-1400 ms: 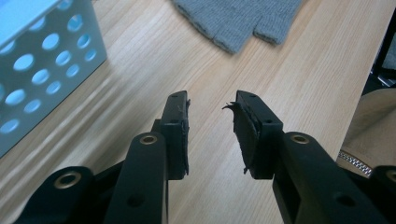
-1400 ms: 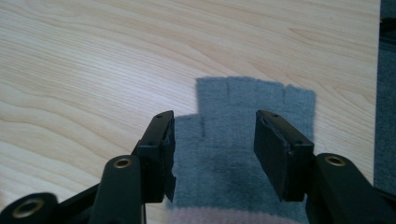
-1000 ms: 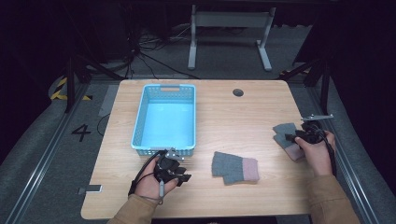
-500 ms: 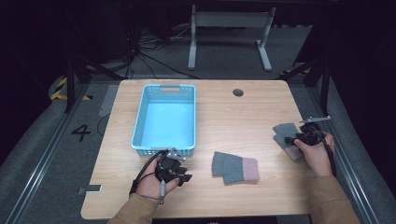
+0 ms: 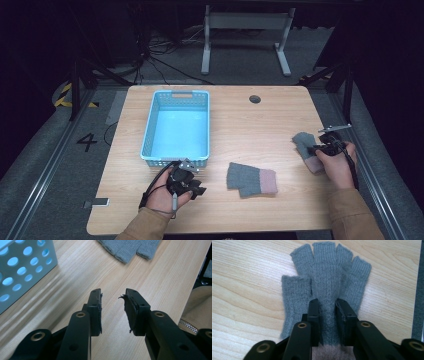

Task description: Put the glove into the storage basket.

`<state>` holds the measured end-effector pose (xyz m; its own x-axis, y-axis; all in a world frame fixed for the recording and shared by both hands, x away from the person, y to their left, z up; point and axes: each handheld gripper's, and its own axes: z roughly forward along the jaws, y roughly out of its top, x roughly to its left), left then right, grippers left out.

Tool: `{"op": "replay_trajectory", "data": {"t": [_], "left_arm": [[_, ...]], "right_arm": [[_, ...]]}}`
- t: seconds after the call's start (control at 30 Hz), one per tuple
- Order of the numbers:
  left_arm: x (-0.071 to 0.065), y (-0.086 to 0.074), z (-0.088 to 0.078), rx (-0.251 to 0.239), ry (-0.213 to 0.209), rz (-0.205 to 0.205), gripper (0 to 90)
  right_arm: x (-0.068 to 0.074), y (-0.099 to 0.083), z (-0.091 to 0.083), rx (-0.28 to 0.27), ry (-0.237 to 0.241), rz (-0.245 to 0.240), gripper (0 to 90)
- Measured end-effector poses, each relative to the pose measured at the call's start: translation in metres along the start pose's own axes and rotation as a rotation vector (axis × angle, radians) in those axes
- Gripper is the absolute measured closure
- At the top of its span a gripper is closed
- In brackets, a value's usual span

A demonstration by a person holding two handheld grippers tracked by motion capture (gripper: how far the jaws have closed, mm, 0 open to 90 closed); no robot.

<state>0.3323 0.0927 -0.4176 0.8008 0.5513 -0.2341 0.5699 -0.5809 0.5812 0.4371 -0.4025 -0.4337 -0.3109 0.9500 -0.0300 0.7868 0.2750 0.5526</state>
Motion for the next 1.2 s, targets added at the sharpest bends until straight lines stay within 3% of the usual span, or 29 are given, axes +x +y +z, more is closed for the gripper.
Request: {"op": "replay_trajectory", "data": {"t": [0.27,0.63,0.87,1.2], "left_arm": [[0.001,0.001,0.000,-0.004,-0.017,-0.004,68.1],[0.001,0.005,0.002,-0.009,-0.028,0.005,66.8],[0.000,0.008,0.004,-0.005,-0.029,0.013,65.7],[-0.001,0.015,0.007,-0.003,-0.042,0.030,65.8]], "right_arm": [[0.000,0.001,-0.005,-0.023,-0.003,-0.011,78.3],[0.007,0.005,-0.030,-0.084,0.016,-0.035,78.2],[0.022,0.010,-0.046,-0.114,0.029,-0.086,77.9],[0.048,0.014,-0.065,-0.140,0.083,-0.165,78.0]]}}
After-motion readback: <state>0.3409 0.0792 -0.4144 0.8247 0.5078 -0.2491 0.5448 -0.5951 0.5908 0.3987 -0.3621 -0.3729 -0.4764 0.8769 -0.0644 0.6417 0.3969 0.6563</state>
